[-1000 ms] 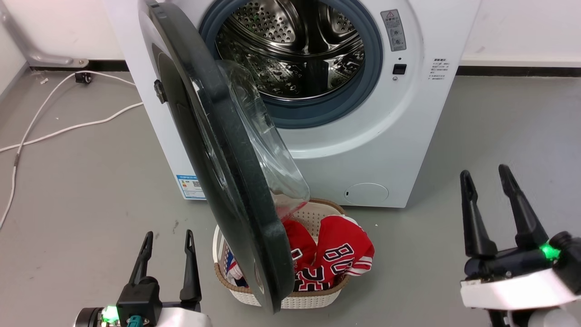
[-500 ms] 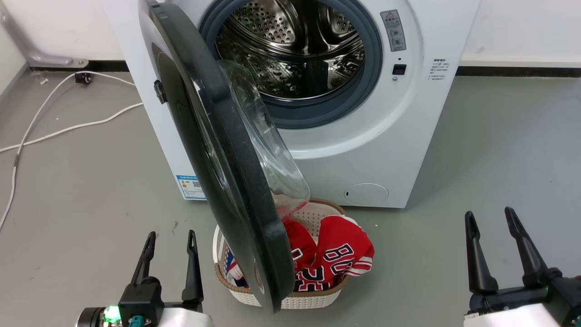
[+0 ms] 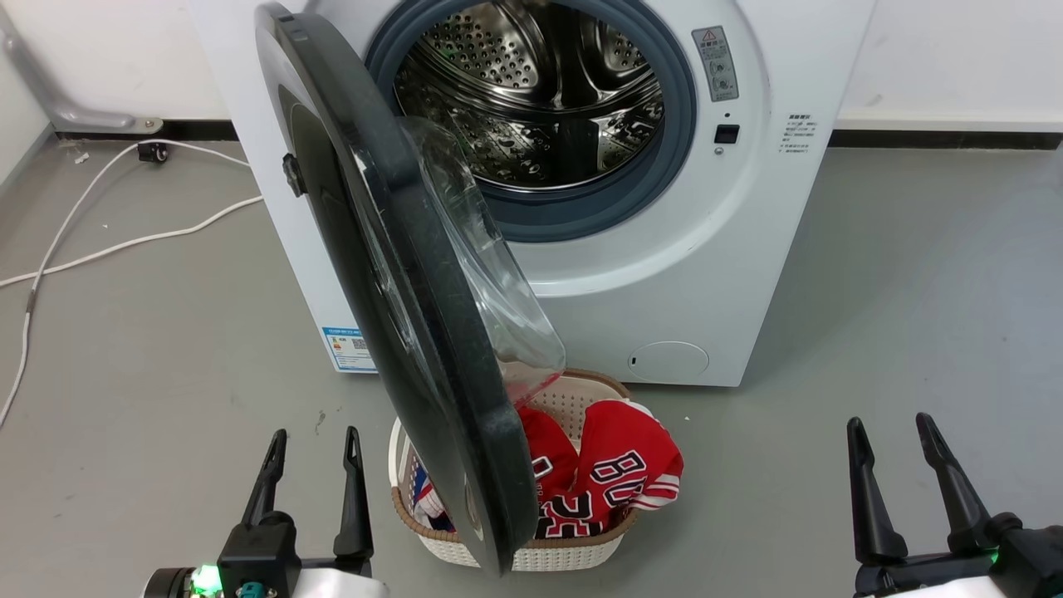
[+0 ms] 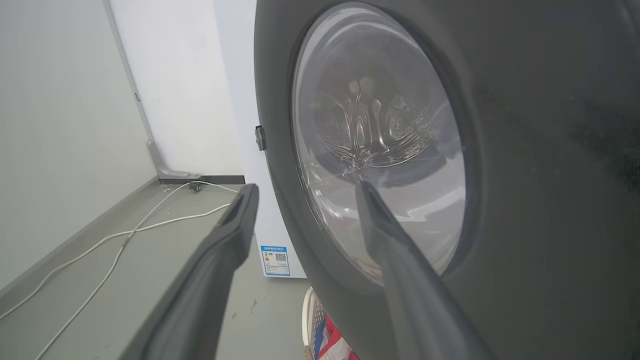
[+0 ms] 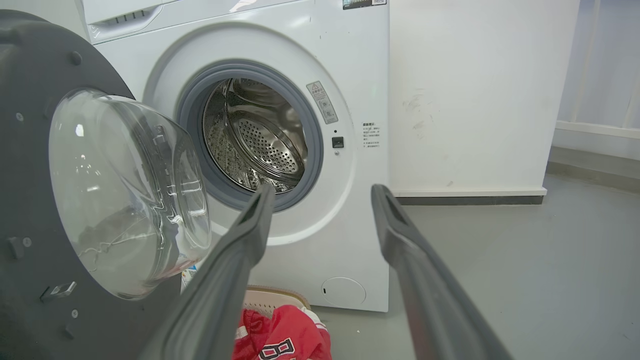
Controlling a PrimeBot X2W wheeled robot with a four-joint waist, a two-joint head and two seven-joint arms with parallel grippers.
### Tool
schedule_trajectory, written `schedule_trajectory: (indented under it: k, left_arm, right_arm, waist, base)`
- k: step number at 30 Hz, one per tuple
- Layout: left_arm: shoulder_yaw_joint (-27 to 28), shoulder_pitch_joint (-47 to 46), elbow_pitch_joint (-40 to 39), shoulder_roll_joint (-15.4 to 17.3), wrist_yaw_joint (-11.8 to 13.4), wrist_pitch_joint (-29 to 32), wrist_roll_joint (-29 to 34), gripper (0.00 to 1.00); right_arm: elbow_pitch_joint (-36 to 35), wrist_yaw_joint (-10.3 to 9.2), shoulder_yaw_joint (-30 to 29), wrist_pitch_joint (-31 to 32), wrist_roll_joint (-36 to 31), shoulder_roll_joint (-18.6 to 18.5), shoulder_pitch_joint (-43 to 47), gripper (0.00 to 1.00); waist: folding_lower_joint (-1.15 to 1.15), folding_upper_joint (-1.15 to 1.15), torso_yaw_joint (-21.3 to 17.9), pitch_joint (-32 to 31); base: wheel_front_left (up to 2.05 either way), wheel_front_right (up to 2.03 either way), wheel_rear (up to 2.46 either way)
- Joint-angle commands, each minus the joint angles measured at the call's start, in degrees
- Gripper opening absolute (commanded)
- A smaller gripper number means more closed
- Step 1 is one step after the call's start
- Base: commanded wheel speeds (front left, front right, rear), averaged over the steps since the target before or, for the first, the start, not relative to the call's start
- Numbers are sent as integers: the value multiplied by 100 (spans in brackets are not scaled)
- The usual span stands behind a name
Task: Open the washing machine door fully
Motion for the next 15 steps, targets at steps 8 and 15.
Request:
schedule_trajectory:
  k: [8, 15]
  left_arm:
    - [9, 27, 23, -6, 30, -15, -13, 100]
    - [110, 3, -86, 1, 4, -15, 6, 0]
  right_arm:
    - [58, -1, 36, -12, 30, 21, 73, 100]
    - [73, -1, 66, -12, -2, 21, 56, 100]
  waist:
    - [0, 0, 16, -33]
    - [0, 0, 3, -49]
  base:
    - [0, 0, 0]
    - [0, 0, 0]
